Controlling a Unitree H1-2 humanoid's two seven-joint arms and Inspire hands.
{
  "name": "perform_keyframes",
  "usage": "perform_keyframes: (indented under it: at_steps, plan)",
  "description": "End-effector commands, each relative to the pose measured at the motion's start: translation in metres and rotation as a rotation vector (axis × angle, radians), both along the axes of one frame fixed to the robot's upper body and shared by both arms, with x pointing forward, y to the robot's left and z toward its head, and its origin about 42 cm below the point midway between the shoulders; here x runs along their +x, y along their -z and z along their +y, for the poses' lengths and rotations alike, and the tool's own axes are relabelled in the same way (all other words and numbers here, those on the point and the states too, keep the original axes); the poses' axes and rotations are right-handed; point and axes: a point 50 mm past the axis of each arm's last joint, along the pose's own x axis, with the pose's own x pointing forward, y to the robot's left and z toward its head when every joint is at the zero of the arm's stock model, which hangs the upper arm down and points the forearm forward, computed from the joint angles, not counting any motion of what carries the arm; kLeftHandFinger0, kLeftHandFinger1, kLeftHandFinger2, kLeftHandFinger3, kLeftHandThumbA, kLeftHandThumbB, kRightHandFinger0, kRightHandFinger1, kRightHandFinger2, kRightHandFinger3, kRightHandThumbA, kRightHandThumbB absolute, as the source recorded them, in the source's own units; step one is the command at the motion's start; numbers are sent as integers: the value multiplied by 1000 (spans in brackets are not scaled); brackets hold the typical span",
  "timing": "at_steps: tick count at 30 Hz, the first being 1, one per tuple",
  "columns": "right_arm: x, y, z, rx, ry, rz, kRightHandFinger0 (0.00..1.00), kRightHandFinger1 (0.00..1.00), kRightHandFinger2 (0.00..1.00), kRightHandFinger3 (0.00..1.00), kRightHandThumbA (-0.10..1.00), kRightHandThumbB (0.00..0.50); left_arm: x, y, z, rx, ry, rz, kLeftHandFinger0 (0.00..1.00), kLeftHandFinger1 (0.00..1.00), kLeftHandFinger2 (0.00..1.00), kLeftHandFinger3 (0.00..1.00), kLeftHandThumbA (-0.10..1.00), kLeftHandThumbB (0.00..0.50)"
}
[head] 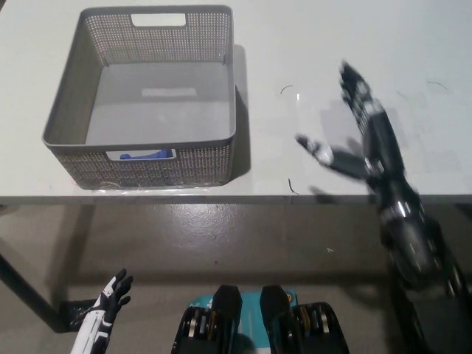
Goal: Use the right hand to pick up a chess pieces and put it into a container on the left hand side
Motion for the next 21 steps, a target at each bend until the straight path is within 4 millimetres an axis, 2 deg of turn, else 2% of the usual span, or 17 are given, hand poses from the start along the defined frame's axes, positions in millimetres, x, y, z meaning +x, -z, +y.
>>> perform_keyframes:
  at_steps: [1,2,4,5,6,8,9,10,11,12,14,16,17,19,21]
  plan:
    - [-85,-32,-28,101,-36,-248,1000,1000,1000,1000,1000,232,-4,-2,11,-55,-24,-23,1000,1000,1000,1000,1000,217]
    - [-86,-15,-27,116,-36,-202,1000,1000,1000,1000,1000,241,-3,-1,12,-60,-28,-24,1000,1000,1000,1000,1000,215]
    - [-88,7,-25,126,-43,-146,1000,1000,1000,1000,998,220,-5,0,13,-59,-34,-22,1000,1000,1000,1000,1000,222]
    - [-90,20,-24,126,-43,-117,1000,1000,1000,1000,977,184,-5,-1,13,-63,-37,-21,1000,1000,1000,1000,1000,222]
    - [-91,27,-23,143,-49,-96,1000,1000,1000,1000,942,170,-4,-1,14,-64,-36,-22,1000,1000,1000,1000,1000,227]
    - [-97,61,-23,185,-62,13,1000,1000,1000,1000,919,152,0,-3,15,-61,-37,-28,1000,1000,1000,1000,1000,221]
    - [-98,65,-23,188,-61,28,1000,1000,1000,1000,928,163,0,-3,16,-63,-38,-30,1000,1000,1000,1000,1000,220]
    - [-103,79,-22,226,-62,86,1000,1000,1000,1000,926,164,1,-3,16,-72,-43,-30,1000,1000,1000,1000,1000,216]
    - [-107,89,-20,285,-72,125,1000,1000,1000,1000,884,171,2,-3,16,-75,-45,-30,1000,1000,1000,1000,1000,216]
    - [-107,93,-20,310,-78,138,1000,1000,1000,1000,825,138,3,-3,17,-77,-46,-31,1000,1000,1000,1000,1000,216]
    - [-118,113,-15,386,-92,207,1000,1000,1000,1000,840,144,4,-1,17,-77,-51,-35,1000,1000,1000,1000,1000,222]
    - [-127,130,-13,405,-76,257,1000,1000,1000,1000,874,118,3,0,19,-81,-56,-32,1000,1000,1000,1000,1000,234]
    - [-132,139,-12,423,-65,273,1000,1000,1000,1000,879,93,3,0,20,-81,-56,-35,1000,1000,1000,1000,1000,230]
    - [-139,151,-12,448,-34,287,1000,1000,1000,1000,886,77,5,-1,20,-76,-59,-41,1000,1000,1000,1000,1000,207]
    - [-145,159,-12,446,-22,294,1000,1000,1000,1000,906,99,9,-2,20,-80,-57,-45,1000,1000,1000,1000,1000,190]
